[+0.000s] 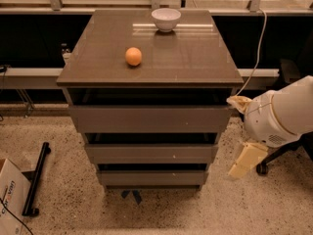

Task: Open middle drawer

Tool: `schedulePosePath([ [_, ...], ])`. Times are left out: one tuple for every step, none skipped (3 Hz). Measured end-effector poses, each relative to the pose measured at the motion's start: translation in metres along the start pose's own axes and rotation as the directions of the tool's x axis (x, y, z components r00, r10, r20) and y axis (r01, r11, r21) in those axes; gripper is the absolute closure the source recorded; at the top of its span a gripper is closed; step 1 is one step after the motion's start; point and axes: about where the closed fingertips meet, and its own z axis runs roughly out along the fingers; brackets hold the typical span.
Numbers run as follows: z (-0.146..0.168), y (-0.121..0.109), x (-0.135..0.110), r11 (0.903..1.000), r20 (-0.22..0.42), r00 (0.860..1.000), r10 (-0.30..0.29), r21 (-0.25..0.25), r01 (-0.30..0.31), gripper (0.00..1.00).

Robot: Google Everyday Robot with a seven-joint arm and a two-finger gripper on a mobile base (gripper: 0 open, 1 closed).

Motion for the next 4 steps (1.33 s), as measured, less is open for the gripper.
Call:
schedulePosePath([
  [0.022,0.006,-0.003,0.9999,0.031,0.999,0.013,-0.01,-0.012,0.0],
  [0.072,0.015,-0.003,0.9978,0.1,0.993,0.065,-0.018,-0.064,0.0],
  [0.115,0.02,0.003,0.994,0.142,0.984,0.109,-0.027,-0.106,0.0],
  [0.154,0.016,0.017,0.9867,0.166,0.973,0.162,-0.042,-0.157,0.0],
])
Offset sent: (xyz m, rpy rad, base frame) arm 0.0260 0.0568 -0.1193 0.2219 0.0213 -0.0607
